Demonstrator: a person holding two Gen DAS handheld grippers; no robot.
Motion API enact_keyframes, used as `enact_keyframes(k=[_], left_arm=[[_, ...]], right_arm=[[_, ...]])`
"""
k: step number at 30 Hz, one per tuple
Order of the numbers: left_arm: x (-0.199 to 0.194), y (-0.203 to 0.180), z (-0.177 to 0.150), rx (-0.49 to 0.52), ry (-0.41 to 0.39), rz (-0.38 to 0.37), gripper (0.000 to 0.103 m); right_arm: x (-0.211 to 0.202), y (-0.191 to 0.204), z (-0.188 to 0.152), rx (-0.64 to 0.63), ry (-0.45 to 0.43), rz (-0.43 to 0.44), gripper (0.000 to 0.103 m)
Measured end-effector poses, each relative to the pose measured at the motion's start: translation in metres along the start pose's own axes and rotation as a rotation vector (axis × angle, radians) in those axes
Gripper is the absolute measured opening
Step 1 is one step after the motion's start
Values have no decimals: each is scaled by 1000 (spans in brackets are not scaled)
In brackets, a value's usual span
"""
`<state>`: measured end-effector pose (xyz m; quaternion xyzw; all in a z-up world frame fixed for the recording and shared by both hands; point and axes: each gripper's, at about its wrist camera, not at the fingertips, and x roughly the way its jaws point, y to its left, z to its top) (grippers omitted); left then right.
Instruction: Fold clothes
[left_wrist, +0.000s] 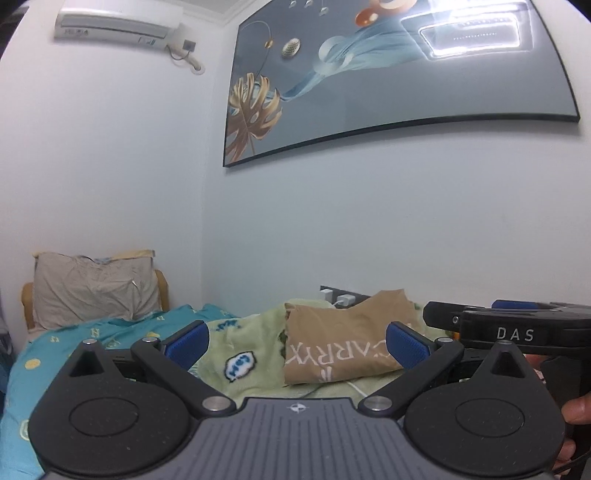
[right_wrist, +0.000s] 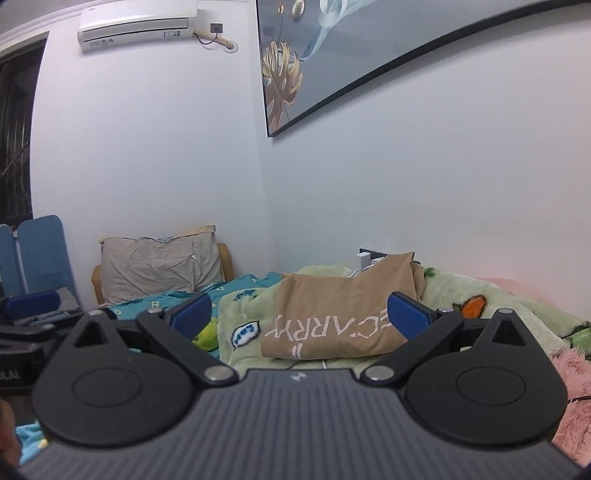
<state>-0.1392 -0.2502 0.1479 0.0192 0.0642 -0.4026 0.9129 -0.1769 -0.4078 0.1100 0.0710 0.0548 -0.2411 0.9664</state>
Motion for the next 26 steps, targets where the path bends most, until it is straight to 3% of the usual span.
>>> enact_keyframes(k=[4,8,15,26], left_arm=[[-6,11,-6,-54,-20,10,103],[-8,19,-12,-57,-18,48,103],[-1,23,-26,-50,20,53,103],[-7,29,-28,-58,8,66,103]], right_arm=[[-2,4,-4,-5,-17,6,103],[-3,11,-4,-20,-20,12,103],[3,16,-10,-46,10,-12,103],[0,27,-12,-45,-18,-43,103]])
